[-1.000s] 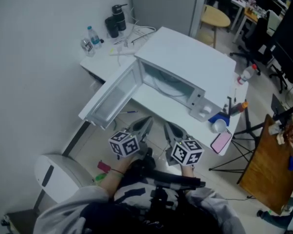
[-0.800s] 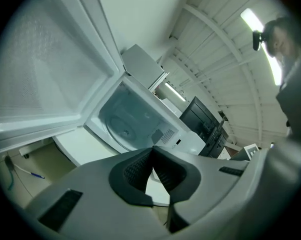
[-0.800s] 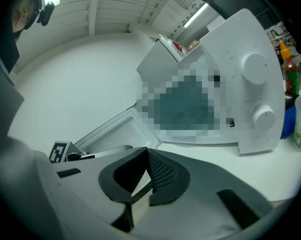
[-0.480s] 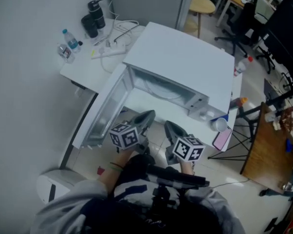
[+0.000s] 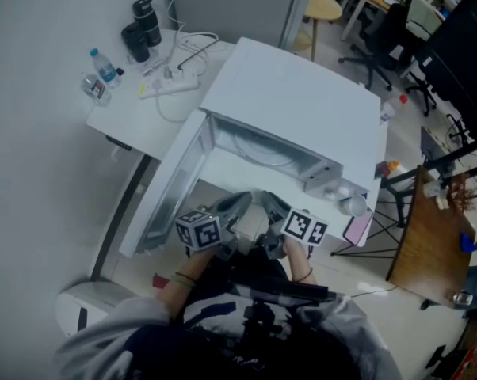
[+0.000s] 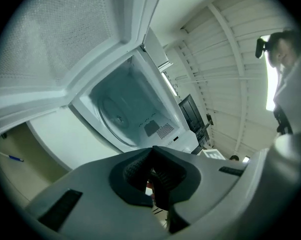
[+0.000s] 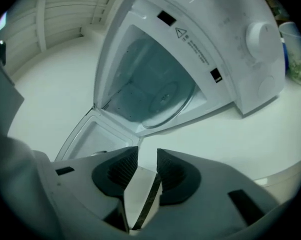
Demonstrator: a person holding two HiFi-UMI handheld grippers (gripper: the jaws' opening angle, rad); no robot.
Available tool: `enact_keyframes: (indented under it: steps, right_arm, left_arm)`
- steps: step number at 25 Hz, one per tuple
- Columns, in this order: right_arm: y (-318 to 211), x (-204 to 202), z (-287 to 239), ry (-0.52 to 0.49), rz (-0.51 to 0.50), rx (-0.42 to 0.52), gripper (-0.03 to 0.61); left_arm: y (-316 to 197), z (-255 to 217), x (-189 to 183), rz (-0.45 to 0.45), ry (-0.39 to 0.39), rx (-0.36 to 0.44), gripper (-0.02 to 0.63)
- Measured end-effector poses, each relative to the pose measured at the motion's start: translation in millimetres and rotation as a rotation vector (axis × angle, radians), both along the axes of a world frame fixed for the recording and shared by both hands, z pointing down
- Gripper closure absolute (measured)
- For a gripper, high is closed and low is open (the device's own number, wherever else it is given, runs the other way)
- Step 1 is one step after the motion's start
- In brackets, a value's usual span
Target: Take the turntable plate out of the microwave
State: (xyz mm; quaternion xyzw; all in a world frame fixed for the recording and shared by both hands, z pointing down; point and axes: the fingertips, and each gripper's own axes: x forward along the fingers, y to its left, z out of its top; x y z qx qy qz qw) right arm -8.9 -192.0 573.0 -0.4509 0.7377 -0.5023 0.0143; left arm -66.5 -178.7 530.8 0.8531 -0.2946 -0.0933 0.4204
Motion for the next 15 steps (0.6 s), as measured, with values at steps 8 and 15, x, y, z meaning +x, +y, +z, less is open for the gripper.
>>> enact_keyframes:
  steps: [8, 15]
  right_arm:
    - [-58, 5, 29, -0.033, 0.120, -0.074, 0.402]
    - [-83, 6, 35, -0.174, 0.202, -0.137, 0.402]
  left_arm:
    - [10, 12, -15, -0.049, 0.033, -0.038, 0.606]
    - [-2, 11, -28, -0.130, 0.049, -0.024, 0.606]
